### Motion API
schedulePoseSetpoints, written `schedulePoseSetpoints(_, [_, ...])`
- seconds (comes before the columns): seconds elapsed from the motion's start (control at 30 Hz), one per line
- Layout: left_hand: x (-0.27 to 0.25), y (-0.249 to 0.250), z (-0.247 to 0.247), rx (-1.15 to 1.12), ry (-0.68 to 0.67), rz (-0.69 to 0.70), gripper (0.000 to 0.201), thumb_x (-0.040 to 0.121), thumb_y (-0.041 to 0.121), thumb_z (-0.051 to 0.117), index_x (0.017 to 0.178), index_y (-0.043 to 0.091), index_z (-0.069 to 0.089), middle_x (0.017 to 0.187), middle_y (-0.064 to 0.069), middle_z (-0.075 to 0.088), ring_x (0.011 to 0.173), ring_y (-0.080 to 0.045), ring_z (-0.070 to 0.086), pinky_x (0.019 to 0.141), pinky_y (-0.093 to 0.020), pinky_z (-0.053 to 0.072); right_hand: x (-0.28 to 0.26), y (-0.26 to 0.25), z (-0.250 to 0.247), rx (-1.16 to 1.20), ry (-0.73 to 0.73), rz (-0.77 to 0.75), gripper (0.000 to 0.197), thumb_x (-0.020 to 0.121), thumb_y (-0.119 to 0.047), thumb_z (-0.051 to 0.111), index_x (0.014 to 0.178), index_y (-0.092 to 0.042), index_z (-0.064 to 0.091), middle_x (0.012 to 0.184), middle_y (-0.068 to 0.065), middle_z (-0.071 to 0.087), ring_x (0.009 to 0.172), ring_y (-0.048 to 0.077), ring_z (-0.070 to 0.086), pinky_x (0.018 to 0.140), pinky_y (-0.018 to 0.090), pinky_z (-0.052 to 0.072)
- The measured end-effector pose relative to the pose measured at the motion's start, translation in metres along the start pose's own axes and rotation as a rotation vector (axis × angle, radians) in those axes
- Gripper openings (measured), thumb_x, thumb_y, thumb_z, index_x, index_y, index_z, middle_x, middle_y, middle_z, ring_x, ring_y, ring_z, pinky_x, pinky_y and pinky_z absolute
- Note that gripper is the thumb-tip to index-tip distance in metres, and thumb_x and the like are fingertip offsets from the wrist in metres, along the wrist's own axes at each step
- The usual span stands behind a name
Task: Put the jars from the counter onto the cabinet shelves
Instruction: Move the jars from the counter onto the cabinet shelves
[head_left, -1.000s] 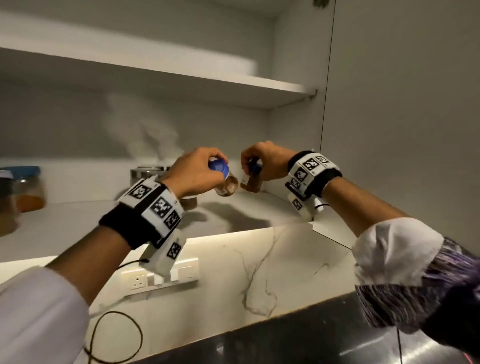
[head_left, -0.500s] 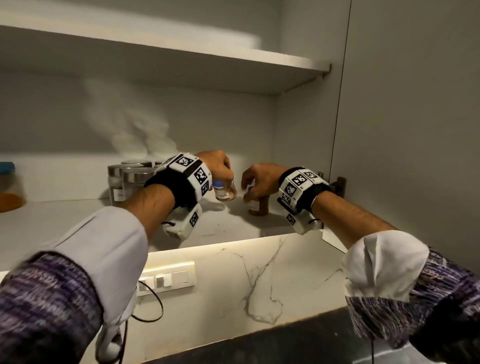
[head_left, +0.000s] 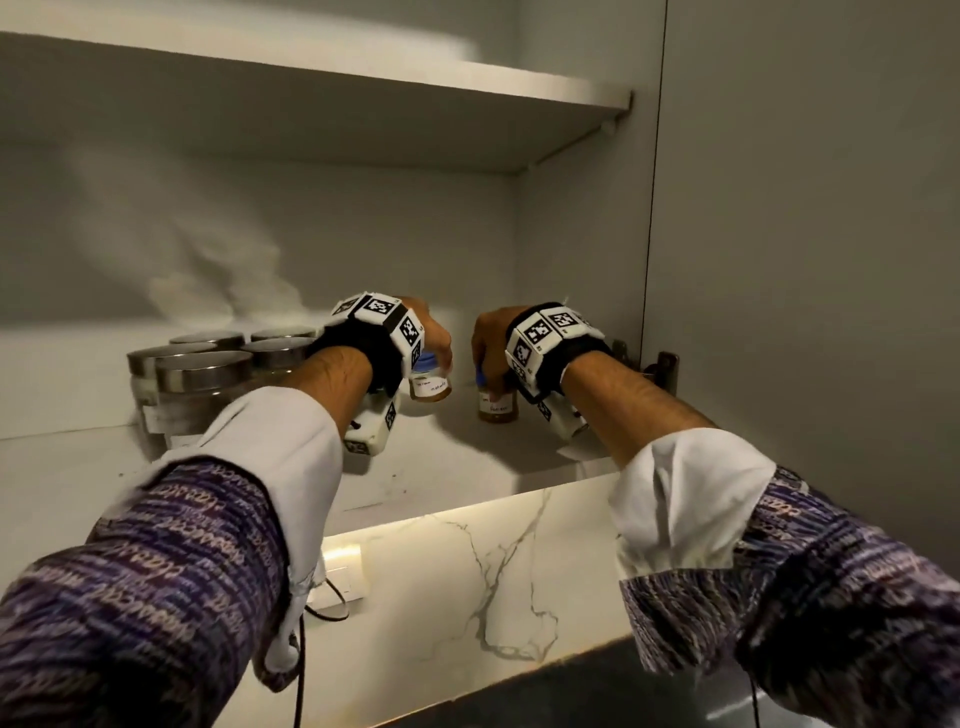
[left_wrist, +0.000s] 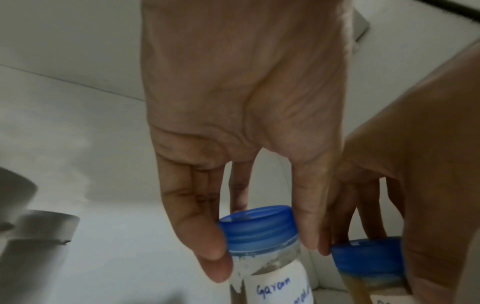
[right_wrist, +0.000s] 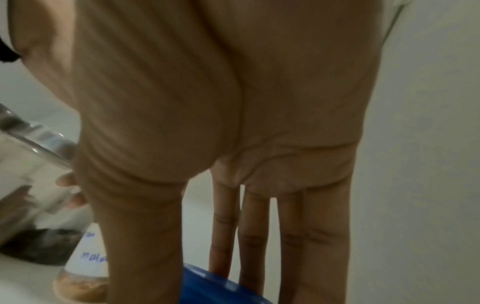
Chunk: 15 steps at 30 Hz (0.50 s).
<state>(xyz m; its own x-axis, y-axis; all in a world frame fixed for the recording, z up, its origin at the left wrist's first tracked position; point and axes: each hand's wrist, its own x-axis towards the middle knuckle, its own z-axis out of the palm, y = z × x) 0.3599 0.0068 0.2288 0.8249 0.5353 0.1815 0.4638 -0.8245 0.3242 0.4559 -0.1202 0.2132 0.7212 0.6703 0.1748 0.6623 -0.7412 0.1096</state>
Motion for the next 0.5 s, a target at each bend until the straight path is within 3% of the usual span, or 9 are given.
schedulePoseSetpoints(0.07, [-0.010,0.007,0.001,0.013,-0.004,0.029,0.068,0.033,0.057,0.086,0.087,0.019,0.071,0.093,-0.009,0.076,0.080,-0.031,0.075,0.082,-0.043,0.064,-0.016,-0.008,-0.008,-0.022,0.011,0.003,0.035,0.054,-0.037,0.090,0.081,-0.027,0.071,0.078,-0.009,0.073,0.075,0.020,0.075,0.075,0.039,0.066])
schedulePoseSetpoints(0.1, [-0.010,0.013,0.001,0.035,-0.019,0.046,0.064,0.047,0.052,0.089,0.097,0.015,0.072,0.096,-0.008,0.074,0.082,-0.028,0.072,0.081,-0.036,0.062,-0.021,-0.009,-0.011,-0.037,0.037,0.007,0.033,0.059,-0.035,0.090,0.084,-0.025,0.072,0.077,-0.007,0.072,0.075,0.020,0.074,0.074,0.037,0.065])
schedulePoseSetpoints(0.17, [0.001,0.018,0.005,0.080,-0.055,0.076,0.052,0.074,0.033,0.088,0.115,0.006,0.071,0.105,-0.012,0.071,0.086,-0.026,0.063,0.072,-0.031,0.056,-0.029,-0.008,-0.012,-0.068,0.091,0.007,0.030,0.069,-0.032,0.088,0.090,-0.024,0.067,0.077,-0.005,0.064,0.075,0.022,0.068,0.066,0.030,0.057])
schedulePoseSetpoints(0.2, [0.010,0.019,0.007,0.116,-0.052,0.083,0.049,0.078,0.031,0.086,0.117,0.006,0.071,0.111,-0.014,0.073,0.087,-0.027,0.063,0.073,-0.032,0.056,-0.029,-0.006,-0.010,-0.074,0.112,0.006,0.029,0.074,-0.032,0.086,0.091,-0.025,0.064,0.077,-0.004,0.060,0.075,0.023,0.065,0.064,0.029,0.051])
schedulePoseSetpoints(0.27, [0.023,0.021,0.008,0.227,0.023,0.104,0.034,0.078,0.037,0.086,0.103,0.018,0.074,0.104,-0.008,0.077,0.087,-0.026,0.071,0.081,-0.033,0.061,-0.026,-0.002,-0.010,-0.070,0.135,-0.007,0.026,0.081,-0.030,0.084,0.094,-0.023,0.063,0.081,-0.001,0.061,0.079,0.025,0.062,0.065,0.030,0.047])
schedulePoseSetpoints(0.3, [0.025,0.021,0.008,0.268,0.053,0.103,0.024,0.078,0.041,0.085,0.089,0.025,0.071,0.093,-0.004,0.076,0.088,-0.025,0.073,0.081,-0.034,0.062,-0.022,0.000,-0.008,-0.063,0.134,-0.016,0.026,0.082,-0.028,0.084,0.100,-0.022,0.066,0.089,0.001,0.066,0.084,0.026,0.063,0.068,0.030,0.046])
schedulePoseSetpoints(0.37, [0.037,0.024,0.014,0.316,0.069,0.094,0.029,0.079,0.044,0.083,0.071,0.030,0.059,0.075,0.002,0.067,0.082,-0.024,0.071,0.076,-0.031,0.060,-0.009,0.004,-0.003,-0.045,0.138,-0.026,0.045,0.080,-0.026,0.087,0.121,-0.019,0.069,0.115,0.006,0.072,0.101,0.029,0.069,0.073,0.031,0.046])
schedulePoseSetpoints(0.43, [0.055,0.032,0.025,0.340,0.039,0.083,0.035,0.074,0.047,0.084,0.071,0.026,0.057,0.073,0.002,0.067,0.077,-0.025,0.066,0.081,-0.034,0.060,0.003,0.007,0.004,-0.022,0.163,-0.024,0.060,0.077,-0.024,0.090,0.131,-0.015,0.066,0.129,0.009,0.070,0.117,0.030,0.069,0.077,0.032,0.047])
schedulePoseSetpoints(0.5, [0.088,0.036,0.041,0.335,0.009,0.090,0.038,0.067,0.050,0.084,0.071,0.024,0.056,0.079,-0.002,0.068,0.077,-0.027,0.062,0.088,-0.041,0.060,0.014,0.010,0.010,0.004,0.174,-0.018,0.055,0.082,-0.021,0.086,0.132,-0.013,0.065,0.135,0.011,0.067,0.123,0.031,0.066,0.083,0.034,0.050])
